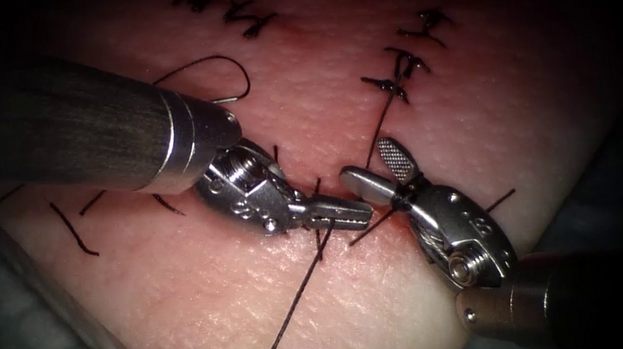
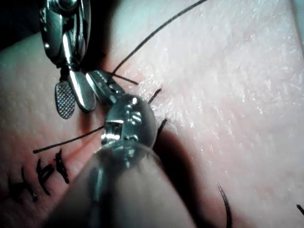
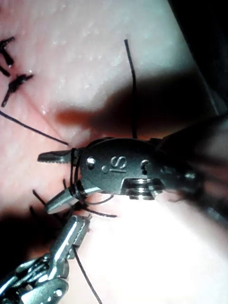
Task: Wound Closure
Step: Pick up tail end of suture with right grasper
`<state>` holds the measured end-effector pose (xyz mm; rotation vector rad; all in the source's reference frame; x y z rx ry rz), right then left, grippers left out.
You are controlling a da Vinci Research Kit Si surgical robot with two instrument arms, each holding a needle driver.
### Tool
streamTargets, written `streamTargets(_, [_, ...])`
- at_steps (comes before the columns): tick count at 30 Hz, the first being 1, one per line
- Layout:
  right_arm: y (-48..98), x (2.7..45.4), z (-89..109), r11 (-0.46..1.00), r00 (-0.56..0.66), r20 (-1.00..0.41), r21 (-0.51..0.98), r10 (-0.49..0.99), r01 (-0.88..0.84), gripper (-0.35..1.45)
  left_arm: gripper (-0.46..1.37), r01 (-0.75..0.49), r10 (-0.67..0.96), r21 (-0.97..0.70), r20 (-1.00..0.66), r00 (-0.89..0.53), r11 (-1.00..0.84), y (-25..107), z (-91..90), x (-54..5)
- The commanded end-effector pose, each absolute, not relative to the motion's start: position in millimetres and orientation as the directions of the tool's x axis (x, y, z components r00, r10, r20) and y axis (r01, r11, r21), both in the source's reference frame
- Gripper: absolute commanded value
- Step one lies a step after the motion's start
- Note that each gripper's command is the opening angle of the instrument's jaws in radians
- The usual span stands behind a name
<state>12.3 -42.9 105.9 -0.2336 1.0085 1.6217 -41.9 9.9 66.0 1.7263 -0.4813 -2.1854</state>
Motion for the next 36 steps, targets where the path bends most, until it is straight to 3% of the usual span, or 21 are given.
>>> streamTargets(1, [-42.8,12.2,106.1,0.01,-0.337,-0.621,0.485,0.707,-0.874,0.77,-0.35,0.044,-0.441,0.443,-0.87,-0.22,-0.895,9.9,66.3,-41.8])
streamTargets(12, [-41.3,10.6,107.9,-0.058,-0.394,-0.58,0.512,0.713,-0.857,0.75,-0.35,0.041,-0.435,0.436,-0.875,-0.215,-0.899,11.7,67.7,-43.0])
streamTargets(36, [-37.7,10.2,111.8,-0.071,-0.398,-0.571,0.509,0.718,-0.858,0.72,-0.35,0.043,-0.435,0.436,-0.878,-0.198,-0.899,12.8,68.6,-44.7])
